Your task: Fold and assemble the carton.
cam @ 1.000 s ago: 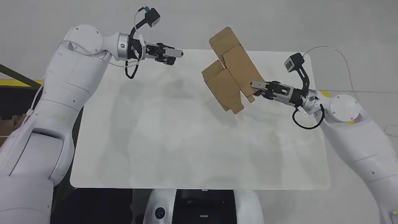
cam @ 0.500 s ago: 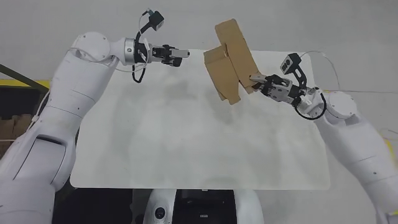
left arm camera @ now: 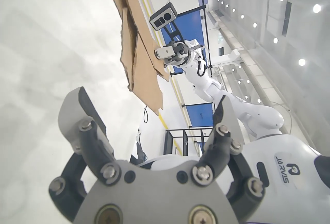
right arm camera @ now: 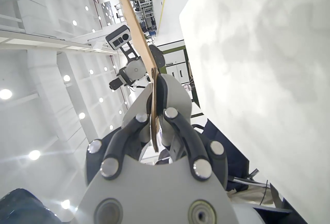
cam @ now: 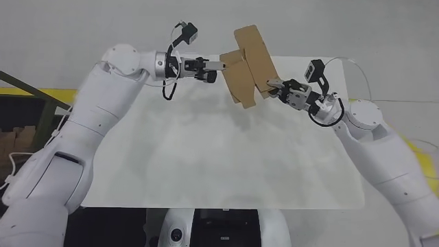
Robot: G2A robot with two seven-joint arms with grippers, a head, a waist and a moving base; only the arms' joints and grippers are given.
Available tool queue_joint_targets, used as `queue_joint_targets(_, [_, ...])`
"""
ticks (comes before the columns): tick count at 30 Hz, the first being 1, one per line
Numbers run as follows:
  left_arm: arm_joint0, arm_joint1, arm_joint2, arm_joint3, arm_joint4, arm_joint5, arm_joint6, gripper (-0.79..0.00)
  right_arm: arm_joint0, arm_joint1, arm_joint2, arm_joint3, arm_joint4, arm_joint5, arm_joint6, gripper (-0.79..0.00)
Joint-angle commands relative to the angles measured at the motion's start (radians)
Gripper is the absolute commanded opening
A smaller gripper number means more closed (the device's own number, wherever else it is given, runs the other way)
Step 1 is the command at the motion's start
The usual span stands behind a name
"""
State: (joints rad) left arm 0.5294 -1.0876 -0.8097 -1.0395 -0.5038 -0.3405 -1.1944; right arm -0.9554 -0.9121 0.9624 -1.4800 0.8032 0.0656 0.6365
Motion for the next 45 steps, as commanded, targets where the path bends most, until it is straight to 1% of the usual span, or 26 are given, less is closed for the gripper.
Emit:
queue_joint_targets(1, [-0.004, -0.011, 0.025, 0.011, 0.019, 0.002, 0.001, 0.0, -0.005, -0.003, 0.002, -0.004, -0.001, -0.002, -0.005, -0.785])
queue_joint_targets(5, [-0.016, -0.035, 0.057, 0.04, 0.025, -0.007, 0.027, 0.0, -0.011, -0.009, 0.007, -0.004, -0.004, -0.004, -0.004, -0.785])
queue_joint_targets(11, [-0.028, -0.063, 0.071, 0.076, 0.008, -0.054, 0.086, 0.0, -0.018, -0.018, 0.018, 0.0, -0.008, 0.002, 0.001, -0.785])
queue_joint_targets(12, [-0.031, -0.067, 0.072, 0.081, 0.007, -0.057, 0.085, -0.212, -0.019, -0.019, 0.02, 0.001, -0.009, 0.002, 0.003, -0.785])
queue_joint_targets(13, [-0.034, -0.07, 0.073, 0.086, 0.004, -0.059, 0.084, -0.388, -0.021, -0.02, 0.021, 0.004, -0.009, 0.002, 0.004, -0.785])
queue_joint_targets(14, [-0.037, -0.073, 0.074, 0.091, 0.002, -0.059, 0.081, -0.428, -0.021, -0.022, 0.022, 0.005, -0.009, 0.004, 0.006, -0.785])
queue_joint_targets(15, [-0.04, -0.077, 0.076, 0.094, 0.0, -0.06, 0.079, -0.529, -0.022, -0.023, 0.024, 0.007, -0.009, 0.004, 0.008, -0.785])
queue_joint_targets(16, [-0.043, -0.08, 0.078, 0.099, 0.001, -0.059, 0.076, -0.597, -0.023, -0.025, 0.025, 0.009, -0.007, 0.005, 0.008, -0.785])
queue_joint_targets(17, [-0.046, -0.083, 0.08, 0.104, 0.003, -0.059, 0.076, -0.643, -0.023, -0.027, 0.026, 0.011, -0.009, 0.006, 0.008, -0.785])
queue_joint_targets(18, [-0.048, -0.087, 0.082, 0.108, 0.004, -0.057, 0.075, -0.668, -0.023, -0.028, 0.026, 0.012, -0.008, 0.007, 0.01, -0.785])
queue_joint_targets(19, [-0.05, -0.09, 0.084, 0.112, 0.003, -0.056, 0.074, -0.723, -0.024, -0.03, 0.027, 0.014, -0.008, 0.006, 0.01, -0.779])
queue_joint_targets(21, [-0.053, -0.096, 0.086, 0.122, 0.001, -0.053, 0.076, -0.785, -0.024, -0.034, 0.028, 0.018, -0.009, 0.008, 0.01, -0.754])
queue_joint_targets(22, [-0.055, -0.099, 0.086, 0.127, -0.001, -0.053, 0.077, -0.785, -0.024, -0.035, 0.029, 0.019, -0.009, 0.009, 0.011, -0.73])
queue_joint_targets(23, [-0.056, -0.101, 0.085, 0.132, -0.003, -0.051, 0.077, -0.785, -0.024, -0.037, 0.029, 0.022, -0.009, 0.01, 0.012, -0.659])
queue_joint_targets(24, [-0.058, -0.104, 0.084, 0.137, -0.005, -0.05, 0.078, -0.785, -0.024, -0.039, 0.03, 0.023, -0.009, 0.011, 0.014, -0.511])
queue_joint_targets(25, [-0.06, -0.106, 0.082, 0.143, -0.007, -0.049, 0.081, -0.785, -0.024, -0.04, 0.031, 0.025, -0.009, 0.012, 0.015, -0.129])
queue_joint_targets(26, [-0.062, -0.108, 0.08, 0.149, -0.011, -0.046, 0.082, -0.785, -0.024, -0.042, 0.032, 0.026, -0.01, 0.013, 0.016, 0.0])
queue_joint_targets(30, [-0.074, -0.114, 0.07, 0.173, -0.018, -0.039, 0.079, -0.785, -0.031, -0.045, 0.041, 0.029, -0.017, -0.008, 0.045, 0.0])
queue_joint_targets(33, [-0.085, -0.116, 0.056, 0.197, -0.03, -0.038, 0.064, -0.785, -0.04, -0.044, 0.061, 0.052, -0.018, -0.05, 0.108, 0.0])
queue_joint_targets(36, [-0.094, -0.117, 0.04, 0.222, -0.052, -0.033, 0.034, -0.785, -0.049, -0.041, 0.086, 0.076, -0.036, -0.09, 0.139, 0.0])
queue_joint_targets(39, [-0.105, -0.118, 0.025, 0.249, -0.092, -0.011, -0.041, -0.785, -0.065, -0.037, 0.12, 0.096, -0.016, -0.143, 0.201, 0.0])
queue_joint_targets(41, [-0.117, -0.118, 0.016, 0.273, -0.121, 0.023, -0.115, -0.785, -0.071, -0.034, 0.144, 0.111, -0.012, -0.174, 0.241, 0.0])
queue_joint_targets(45, [-0.157, -0.118, 0.021, 0.327, -0.117, 0.11, -0.271, -0.785, -0.064, -0.032, 0.168, 0.153, 0.002, -0.214, 0.373, 0.0])
